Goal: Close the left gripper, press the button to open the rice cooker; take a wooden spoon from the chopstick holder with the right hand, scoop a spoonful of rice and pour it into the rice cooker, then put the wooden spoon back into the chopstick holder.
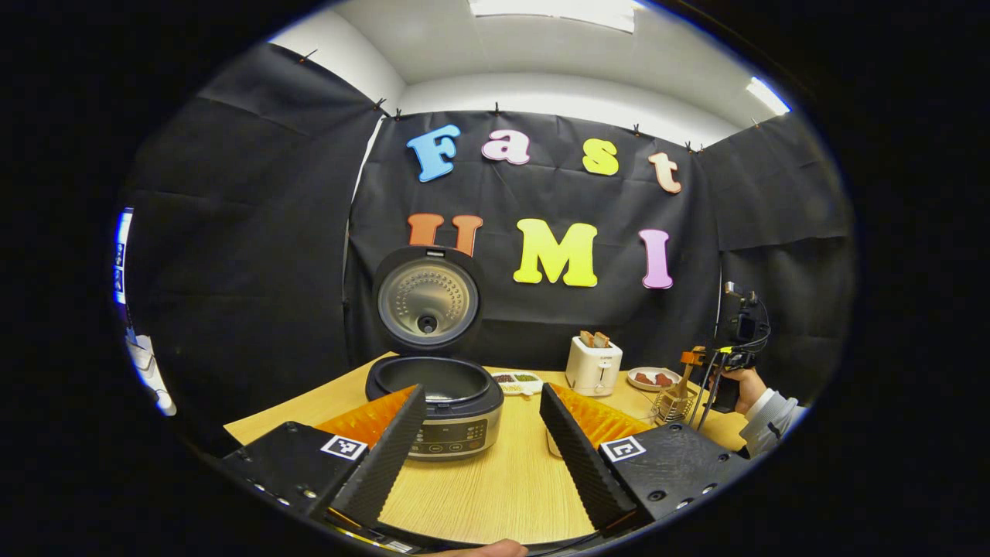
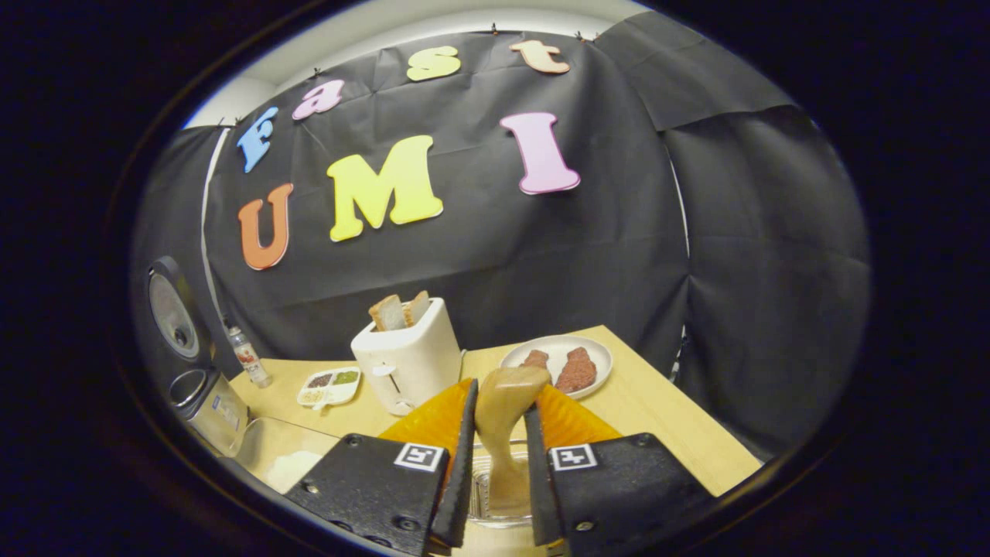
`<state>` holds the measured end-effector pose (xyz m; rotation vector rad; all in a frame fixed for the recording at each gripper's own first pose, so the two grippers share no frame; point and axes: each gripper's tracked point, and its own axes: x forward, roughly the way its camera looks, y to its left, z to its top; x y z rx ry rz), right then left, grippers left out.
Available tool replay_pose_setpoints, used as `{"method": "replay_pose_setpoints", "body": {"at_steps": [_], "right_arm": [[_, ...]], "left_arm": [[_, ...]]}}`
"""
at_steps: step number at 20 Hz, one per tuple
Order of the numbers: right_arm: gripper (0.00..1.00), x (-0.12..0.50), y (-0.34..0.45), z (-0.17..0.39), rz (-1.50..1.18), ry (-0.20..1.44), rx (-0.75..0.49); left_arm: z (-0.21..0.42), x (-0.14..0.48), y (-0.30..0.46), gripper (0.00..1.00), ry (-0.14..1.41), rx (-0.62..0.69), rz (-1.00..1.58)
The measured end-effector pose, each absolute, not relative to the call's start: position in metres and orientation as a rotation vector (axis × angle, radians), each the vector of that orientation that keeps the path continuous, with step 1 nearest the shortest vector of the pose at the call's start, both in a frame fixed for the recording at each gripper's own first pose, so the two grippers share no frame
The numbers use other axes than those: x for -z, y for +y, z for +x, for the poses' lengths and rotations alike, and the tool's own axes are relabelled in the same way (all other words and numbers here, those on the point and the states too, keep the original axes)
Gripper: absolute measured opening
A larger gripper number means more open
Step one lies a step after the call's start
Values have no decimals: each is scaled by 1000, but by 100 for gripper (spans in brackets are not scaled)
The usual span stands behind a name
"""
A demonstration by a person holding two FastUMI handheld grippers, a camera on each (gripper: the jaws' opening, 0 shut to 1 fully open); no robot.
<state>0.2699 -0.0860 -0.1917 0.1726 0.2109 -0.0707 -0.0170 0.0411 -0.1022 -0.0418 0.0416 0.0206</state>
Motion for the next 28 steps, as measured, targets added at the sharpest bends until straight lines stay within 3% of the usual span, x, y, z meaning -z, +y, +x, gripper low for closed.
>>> {"method": "replay_pose_setpoints", "body": {"at_steps": [2,3,7,8,9,11,18,19,21,22,23,25,27,28], "right_arm": [[51,171,-93,259,130,172,128],[69,161,-94,250,114,160,143],[89,111,-87,205,89,83,165],[86,102,-83,189,88,72,165],[90,96,-79,174,86,63,159],[86,94,-65,144,52,81,114],[86,75,-24,51,26,39,20],[90,75,-21,40,23,41,15],[85,76,-16,23,24,38,9],[90,79,-12,16,31,39,2],[86,81,-7,10,40,43,-8],[89,90,6,1,30,47,-46],[86,99,9,-1,6,51,-63],[90,103,10,-2,-1,55,-64]], "left_arm": [[-15,99,47,95,45,-30,-46],[-16,96,49,95,45,-34,-49],[-14,79,58,94,28,-45,-53],[-14,72,63,94,17,-53,-50],[-12,64,68,94,8,-59,-44],[-4,50,72,94,-12,-56,-32],[24,10,95,94,-1,-87,51],[31,5,97,94,4,-91,50],[47,-13,102,94,-3,-93,44],[56,-18,106,94,0,-95,40],[67,-24,108,94,4,-94,34],[90,-36,112,94,2,-92,30],[117,-43,119,94,4,-99,30],[132,-44,122,94,9,-106,32]]}}
